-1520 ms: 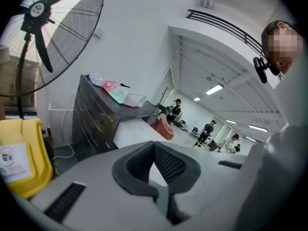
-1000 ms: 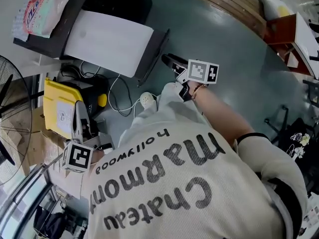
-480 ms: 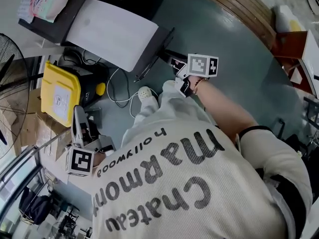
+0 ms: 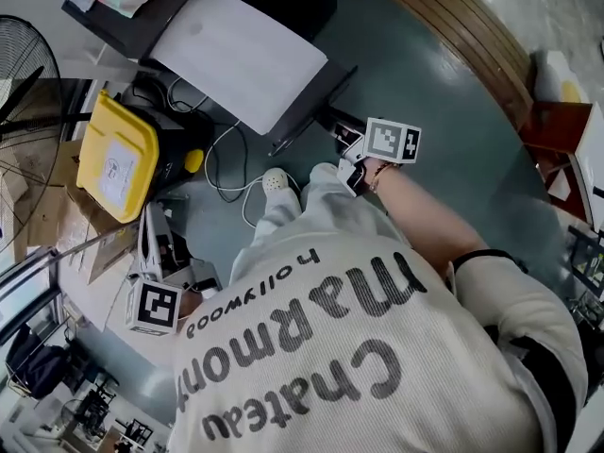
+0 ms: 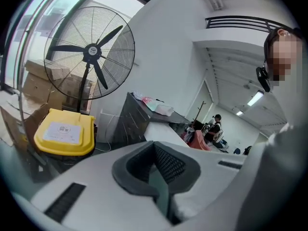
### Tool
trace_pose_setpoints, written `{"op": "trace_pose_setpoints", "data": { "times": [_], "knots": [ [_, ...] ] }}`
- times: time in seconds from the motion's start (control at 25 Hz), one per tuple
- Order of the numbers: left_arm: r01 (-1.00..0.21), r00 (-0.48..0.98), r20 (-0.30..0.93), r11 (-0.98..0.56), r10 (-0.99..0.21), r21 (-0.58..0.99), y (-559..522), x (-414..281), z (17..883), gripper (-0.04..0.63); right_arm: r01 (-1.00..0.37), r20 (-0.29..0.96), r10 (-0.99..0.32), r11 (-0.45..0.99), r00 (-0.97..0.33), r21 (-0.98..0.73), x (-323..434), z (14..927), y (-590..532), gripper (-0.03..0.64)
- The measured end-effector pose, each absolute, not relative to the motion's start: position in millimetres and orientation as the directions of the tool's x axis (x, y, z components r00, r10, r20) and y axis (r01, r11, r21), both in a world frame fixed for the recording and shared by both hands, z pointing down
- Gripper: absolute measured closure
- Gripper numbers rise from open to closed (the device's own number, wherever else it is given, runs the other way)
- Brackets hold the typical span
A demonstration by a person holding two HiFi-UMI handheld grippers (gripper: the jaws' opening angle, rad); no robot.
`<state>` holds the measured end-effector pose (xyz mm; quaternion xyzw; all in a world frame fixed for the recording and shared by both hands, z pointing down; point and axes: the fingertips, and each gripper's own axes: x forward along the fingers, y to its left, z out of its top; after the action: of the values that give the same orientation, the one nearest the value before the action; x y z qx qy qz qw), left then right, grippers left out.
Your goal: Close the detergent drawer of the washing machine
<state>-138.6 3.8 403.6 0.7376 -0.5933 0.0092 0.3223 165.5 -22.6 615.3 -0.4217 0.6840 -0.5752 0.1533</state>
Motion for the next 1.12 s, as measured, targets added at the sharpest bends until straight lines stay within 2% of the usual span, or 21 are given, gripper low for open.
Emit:
{"op": "trace_pose_setpoints", "data": {
  "times": [0.24, 0.52, 1.12],
  "knots": [
    [-0.889, 0.277, 0.404, -0.073, -0.872, 0.451, 9.6, -151.1, 409.4, 0.588, -0.401, 0.265, -0.758, -0.005, -0.596, -0.916, 162.2, 613.3, -22.8, 0.499],
    [-0.880, 0.276, 0.399, -0.062, -0.874, 0.472, 6.7, -152.2, 412.9, 0.588, -0.328, 0.280, -0.764, -0.095, -0.581, -0.940, 161.8, 613.9, -22.7, 0.518],
    [-0.886, 0.246, 0.386, -0.045, -0.889, 0.462, 6.8, -170.9, 409.4, 0.588, -0.285, 0.327, -0.736, -0.187, -0.594, -0.940, 151.7, 613.7, -15.5, 0.532]
  ]
}}
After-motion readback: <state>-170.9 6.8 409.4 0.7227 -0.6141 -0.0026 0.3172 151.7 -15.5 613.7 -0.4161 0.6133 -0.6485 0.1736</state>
